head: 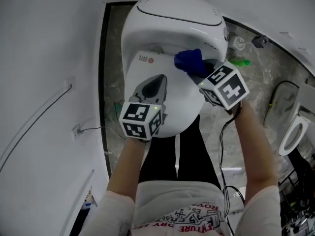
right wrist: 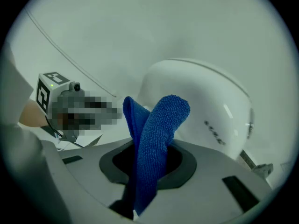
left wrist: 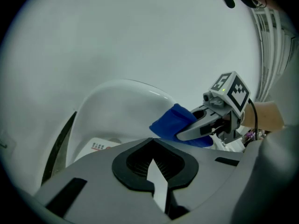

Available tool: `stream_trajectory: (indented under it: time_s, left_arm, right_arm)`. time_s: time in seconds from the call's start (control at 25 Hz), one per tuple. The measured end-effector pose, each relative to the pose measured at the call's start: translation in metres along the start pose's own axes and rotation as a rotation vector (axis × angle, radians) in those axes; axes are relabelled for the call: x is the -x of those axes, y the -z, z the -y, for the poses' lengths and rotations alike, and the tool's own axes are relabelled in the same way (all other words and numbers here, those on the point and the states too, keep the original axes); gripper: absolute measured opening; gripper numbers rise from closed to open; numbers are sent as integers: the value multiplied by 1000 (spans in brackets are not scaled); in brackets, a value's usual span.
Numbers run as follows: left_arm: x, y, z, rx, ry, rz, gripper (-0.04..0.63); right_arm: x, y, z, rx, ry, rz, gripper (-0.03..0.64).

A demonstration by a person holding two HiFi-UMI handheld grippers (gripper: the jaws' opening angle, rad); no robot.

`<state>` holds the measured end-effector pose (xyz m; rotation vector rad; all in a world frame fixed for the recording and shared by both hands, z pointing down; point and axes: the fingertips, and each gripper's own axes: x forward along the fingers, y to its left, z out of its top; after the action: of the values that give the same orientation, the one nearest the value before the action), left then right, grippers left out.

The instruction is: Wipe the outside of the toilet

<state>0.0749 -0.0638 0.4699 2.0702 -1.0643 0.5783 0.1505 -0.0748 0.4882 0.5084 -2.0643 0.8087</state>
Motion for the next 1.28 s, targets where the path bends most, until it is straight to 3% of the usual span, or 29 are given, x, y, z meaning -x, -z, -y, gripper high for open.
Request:
stream_trajectory:
  time_s: [0.28, 0.44, 0.68, 0.92, 1.04, 1.2, 1.28]
  left_arm:
    - [-34, -32, 63, -90, 41, -25, 6]
    - [-50, -63, 88, -84, 22, -10, 6]
    - [-81, -82, 110, -117, 28, -18, 6]
    - [-101, -56, 102, -44, 39, -19, 6]
    - [-115, -36, 100, -41, 46, -55, 6]
    - [-128, -9, 101, -44, 68, -108, 6]
    - [-134, -1, 103, -43, 85, -113, 6]
  right_arm:
    - [87, 13, 56, -81, 127, 145, 75]
    - [116, 15, 91, -117, 192, 173, 75]
    - [131, 4, 161, -129, 365, 237, 75]
    - [85, 15, 185, -76, 337, 215, 75]
    - [76, 28, 193, -73, 309, 224, 75]
    - [58, 55, 192, 35, 315, 140, 75]
    - [52, 62, 194, 40, 326, 145, 75]
